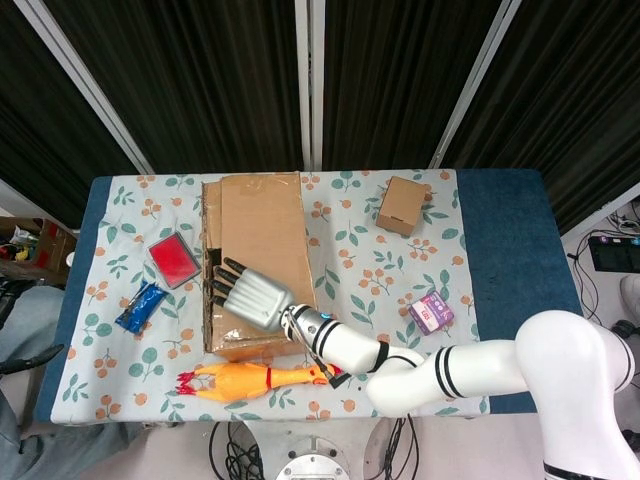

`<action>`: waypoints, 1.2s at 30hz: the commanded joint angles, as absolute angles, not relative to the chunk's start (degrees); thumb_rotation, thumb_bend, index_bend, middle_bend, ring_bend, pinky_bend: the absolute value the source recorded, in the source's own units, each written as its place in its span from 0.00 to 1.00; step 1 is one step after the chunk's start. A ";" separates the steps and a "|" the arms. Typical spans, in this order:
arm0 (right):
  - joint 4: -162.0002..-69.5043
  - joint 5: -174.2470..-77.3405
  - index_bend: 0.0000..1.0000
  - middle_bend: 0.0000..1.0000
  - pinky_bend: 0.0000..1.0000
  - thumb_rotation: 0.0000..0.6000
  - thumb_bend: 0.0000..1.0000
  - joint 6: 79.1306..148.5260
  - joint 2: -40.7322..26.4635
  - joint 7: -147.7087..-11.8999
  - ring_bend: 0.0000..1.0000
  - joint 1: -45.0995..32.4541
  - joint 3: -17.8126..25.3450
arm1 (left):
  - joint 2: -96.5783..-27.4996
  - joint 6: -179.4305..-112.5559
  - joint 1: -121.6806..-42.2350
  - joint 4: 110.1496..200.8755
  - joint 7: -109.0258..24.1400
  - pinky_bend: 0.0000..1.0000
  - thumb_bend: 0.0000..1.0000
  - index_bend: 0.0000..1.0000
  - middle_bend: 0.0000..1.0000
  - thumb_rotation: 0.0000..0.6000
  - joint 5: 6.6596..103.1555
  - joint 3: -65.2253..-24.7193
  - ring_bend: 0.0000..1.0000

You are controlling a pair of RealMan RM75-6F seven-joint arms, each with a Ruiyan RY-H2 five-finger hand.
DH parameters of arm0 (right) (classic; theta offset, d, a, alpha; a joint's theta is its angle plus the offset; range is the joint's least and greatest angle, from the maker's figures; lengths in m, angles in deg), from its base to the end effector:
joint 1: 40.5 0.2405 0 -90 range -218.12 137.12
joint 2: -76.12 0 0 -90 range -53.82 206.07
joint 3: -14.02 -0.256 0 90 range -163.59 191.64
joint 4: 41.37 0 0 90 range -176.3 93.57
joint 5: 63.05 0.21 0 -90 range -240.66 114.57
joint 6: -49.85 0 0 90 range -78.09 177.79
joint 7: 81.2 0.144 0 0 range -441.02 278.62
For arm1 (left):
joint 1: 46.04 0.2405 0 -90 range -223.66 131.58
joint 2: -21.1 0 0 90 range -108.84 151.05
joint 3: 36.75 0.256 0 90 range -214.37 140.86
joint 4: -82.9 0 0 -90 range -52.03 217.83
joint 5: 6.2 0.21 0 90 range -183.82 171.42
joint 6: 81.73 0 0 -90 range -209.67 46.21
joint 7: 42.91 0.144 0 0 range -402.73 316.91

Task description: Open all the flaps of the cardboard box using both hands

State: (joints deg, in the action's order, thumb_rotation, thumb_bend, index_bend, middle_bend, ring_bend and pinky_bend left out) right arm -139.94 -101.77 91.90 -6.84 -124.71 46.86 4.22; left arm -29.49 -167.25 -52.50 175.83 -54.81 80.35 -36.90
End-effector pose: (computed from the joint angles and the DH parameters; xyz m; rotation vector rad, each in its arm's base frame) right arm 0.0999 -0.3239 -0.0321 2.4763 -0.2689 0.8640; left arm -0.3177 0.1808 0.2306 -1.4143 -0.8901 -0.8948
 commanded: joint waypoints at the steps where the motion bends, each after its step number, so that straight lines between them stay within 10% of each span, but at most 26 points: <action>1: -139.56 -101.54 0.23 0.10 0.00 1.00 0.84 91.94 -7.15 -124.40 0.00 47.22 4.69 | -29.49 -167.18 -52.43 175.69 -54.95 0.20 0.00 0.14 0.15 0.36 80.40 -36.99 0.08; 23: -137.89 -100.36 0.26 0.10 0.00 1.00 0.84 92.74 -9.21 -122.94 0.00 49.68 6.89 | -29.53 -166.86 -51.46 174.40 -56.62 0.20 0.00 0.14 0.15 0.36 80.42 -37.47 0.08; 36: -141.63 -100.98 0.47 0.07 0.00 1.00 0.84 97.31 -6.02 -124.03 0.00 49.70 6.08 | -29.44 -166.21 -51.68 174.53 -56.86 0.20 0.00 0.14 0.15 0.36 80.95 -37.71 0.08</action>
State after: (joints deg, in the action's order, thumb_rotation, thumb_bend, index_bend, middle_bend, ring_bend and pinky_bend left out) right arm -141.19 -100.91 97.01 -6.45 -123.82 49.73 6.25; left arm -29.44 -166.21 -51.68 174.54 -56.84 80.96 -37.70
